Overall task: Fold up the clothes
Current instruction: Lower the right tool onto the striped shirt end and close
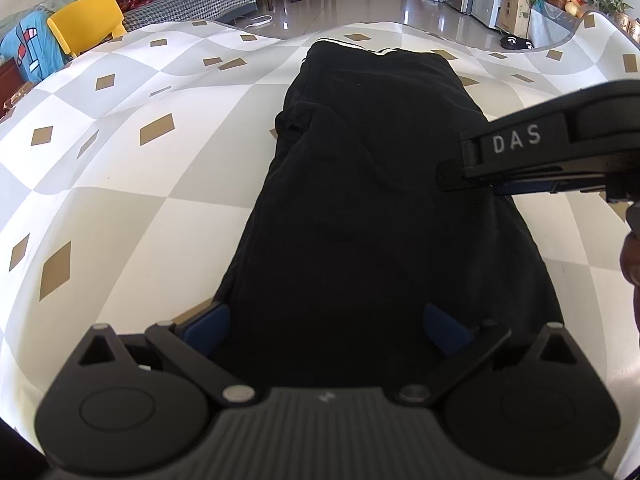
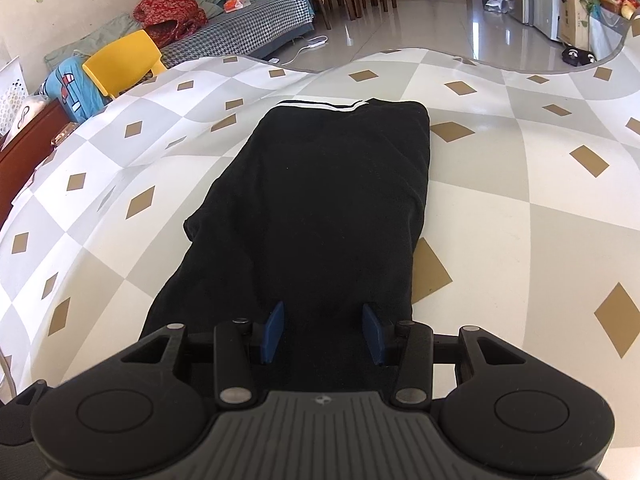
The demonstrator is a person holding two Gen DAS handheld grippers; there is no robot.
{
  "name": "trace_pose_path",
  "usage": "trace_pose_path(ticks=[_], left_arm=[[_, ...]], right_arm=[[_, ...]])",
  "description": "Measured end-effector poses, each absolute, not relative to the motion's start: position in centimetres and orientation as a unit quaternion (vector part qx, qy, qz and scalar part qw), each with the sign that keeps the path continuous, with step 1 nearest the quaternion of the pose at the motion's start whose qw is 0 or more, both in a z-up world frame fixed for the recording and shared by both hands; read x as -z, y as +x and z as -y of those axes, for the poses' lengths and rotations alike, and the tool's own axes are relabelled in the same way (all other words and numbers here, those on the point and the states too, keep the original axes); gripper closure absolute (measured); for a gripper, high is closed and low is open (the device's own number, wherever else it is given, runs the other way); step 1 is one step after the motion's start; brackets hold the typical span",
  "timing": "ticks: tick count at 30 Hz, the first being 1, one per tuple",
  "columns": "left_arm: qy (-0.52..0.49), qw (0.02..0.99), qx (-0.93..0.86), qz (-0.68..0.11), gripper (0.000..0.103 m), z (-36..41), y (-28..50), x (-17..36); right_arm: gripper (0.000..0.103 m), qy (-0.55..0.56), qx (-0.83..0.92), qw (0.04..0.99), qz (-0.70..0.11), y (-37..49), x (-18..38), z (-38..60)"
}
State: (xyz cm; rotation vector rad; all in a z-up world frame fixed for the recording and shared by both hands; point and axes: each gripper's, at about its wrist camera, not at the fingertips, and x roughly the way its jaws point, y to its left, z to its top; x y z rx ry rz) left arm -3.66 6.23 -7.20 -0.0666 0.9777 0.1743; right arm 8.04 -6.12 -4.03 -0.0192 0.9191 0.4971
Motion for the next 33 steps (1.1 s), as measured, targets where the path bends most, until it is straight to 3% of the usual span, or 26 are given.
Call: trace_pose_path(ticks=[33], left_arm=[[-0.033,0.877,-0.086,-0.472,0.000,-6.3,-2.7,7.7]], right_arm=[[0.060,0.081,-0.189,0.896,-0.393,13.2,6.2,6.2]])
